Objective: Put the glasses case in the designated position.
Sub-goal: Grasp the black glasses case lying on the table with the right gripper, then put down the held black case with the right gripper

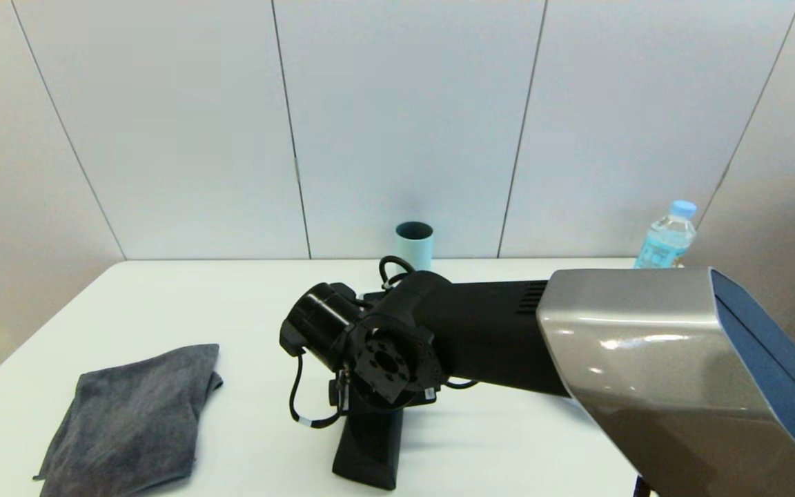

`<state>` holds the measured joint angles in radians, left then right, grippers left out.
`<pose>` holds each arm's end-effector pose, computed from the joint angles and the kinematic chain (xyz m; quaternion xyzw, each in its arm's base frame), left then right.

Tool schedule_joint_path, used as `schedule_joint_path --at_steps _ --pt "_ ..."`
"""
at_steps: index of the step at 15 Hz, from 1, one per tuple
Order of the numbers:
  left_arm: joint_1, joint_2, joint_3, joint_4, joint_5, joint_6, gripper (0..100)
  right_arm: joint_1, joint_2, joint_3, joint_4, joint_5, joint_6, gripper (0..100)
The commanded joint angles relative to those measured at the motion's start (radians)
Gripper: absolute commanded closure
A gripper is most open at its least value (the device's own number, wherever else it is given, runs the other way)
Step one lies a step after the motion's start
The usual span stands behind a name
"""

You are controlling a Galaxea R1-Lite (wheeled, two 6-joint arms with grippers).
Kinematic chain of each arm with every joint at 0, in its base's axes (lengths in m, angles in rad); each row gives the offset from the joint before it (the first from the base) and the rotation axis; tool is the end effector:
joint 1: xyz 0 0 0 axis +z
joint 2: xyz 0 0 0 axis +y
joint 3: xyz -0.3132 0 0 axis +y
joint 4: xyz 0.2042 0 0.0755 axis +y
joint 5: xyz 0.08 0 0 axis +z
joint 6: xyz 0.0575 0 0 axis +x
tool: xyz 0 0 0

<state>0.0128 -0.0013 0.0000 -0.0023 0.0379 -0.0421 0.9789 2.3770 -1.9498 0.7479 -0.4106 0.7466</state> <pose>0.0283 0.0025 0.0759 -0.0211 -0.0023 0.0253 0.9995 0.2948 0.3974 0.0785 -0.0391 0.4816 0.0620 0.8733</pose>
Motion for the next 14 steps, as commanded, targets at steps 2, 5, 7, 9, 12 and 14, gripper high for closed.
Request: schedule_joint_path --at_steps 2,5,7,9,12,14 --pt "0.0 0.001 0.0 -0.002 0.0 -0.001 0 0.003 0.002 0.002 0.007 0.001 0.005 0" --pt "0.001 0.001 0.0 -0.002 0.0 -0.001 0 0.006 0.002 0.002 0.01 0.001 0.005 100" --pt "0.001 0.001 0.0 -0.002 0.0 -0.001 0 0.004 0.001 0.003 0.01 0.001 0.005 100" --pt "0.001 0.001 0.0 -0.002 0.0 -0.001 0 0.0 -0.01 0.006 0.015 0.004 0.01 100" --pt "0.001 0.001 0.0 -0.002 0.0 -0.001 0 0.0 -0.053 0.023 0.022 0.013 0.011 100" --pt "0.001 0.001 0.0 -0.002 0.0 -0.001 0 0.0 -0.099 0.048 0.028 0.03 0.011 100"
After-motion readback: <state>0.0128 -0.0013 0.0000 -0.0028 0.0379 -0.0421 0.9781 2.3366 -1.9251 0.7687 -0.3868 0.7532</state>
